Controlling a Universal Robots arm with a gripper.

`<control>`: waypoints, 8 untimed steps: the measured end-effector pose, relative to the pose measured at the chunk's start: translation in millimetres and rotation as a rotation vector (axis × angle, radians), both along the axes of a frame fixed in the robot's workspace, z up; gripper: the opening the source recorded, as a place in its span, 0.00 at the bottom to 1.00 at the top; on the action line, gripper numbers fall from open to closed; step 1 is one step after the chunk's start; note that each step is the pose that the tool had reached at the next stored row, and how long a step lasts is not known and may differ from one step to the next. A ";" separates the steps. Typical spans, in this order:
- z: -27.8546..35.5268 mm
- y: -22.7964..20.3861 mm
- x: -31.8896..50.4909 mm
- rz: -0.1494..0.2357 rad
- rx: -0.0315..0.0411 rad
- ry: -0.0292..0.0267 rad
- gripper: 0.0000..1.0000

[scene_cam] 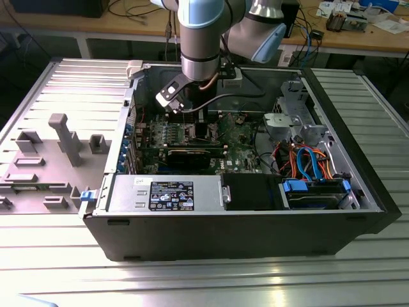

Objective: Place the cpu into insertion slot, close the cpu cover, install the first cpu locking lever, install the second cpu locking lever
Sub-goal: 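Place the cpu into insertion slot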

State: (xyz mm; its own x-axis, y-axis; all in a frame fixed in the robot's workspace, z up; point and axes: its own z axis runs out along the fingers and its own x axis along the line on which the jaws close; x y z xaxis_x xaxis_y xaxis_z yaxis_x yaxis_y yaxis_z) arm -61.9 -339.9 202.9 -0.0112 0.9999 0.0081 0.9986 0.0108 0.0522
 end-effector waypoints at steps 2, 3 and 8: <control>-0.6 0.8 0.1 0.000 -0.0014 0.0000 0.54; -1.0 1.2 0.2 0.000 -0.0018 -0.0001 0.54; -3.5 3.6 0.3 0.000 -0.0038 0.0003 0.54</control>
State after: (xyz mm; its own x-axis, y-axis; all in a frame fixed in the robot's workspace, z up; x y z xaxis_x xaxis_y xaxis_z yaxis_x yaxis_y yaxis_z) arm -61.7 -336.3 199.4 -0.0112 0.9999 0.0044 0.9986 0.0110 0.0519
